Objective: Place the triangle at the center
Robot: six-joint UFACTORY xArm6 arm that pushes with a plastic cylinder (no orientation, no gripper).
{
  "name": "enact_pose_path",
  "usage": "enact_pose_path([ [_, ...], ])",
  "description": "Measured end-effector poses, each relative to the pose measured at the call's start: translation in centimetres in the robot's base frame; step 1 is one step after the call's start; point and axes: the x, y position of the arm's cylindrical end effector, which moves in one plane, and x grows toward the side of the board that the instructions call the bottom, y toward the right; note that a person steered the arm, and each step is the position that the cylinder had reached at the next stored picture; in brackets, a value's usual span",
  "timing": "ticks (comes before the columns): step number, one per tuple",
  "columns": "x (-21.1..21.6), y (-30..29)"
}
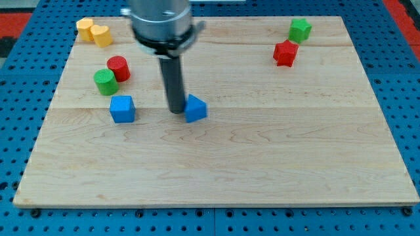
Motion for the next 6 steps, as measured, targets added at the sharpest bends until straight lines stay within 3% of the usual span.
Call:
enact_pose_path([
  [2,0.9,1.6],
  [3,5.1,2.6],
  [5,-3.3,4.1],
  [6,-3.5,4.4],
])
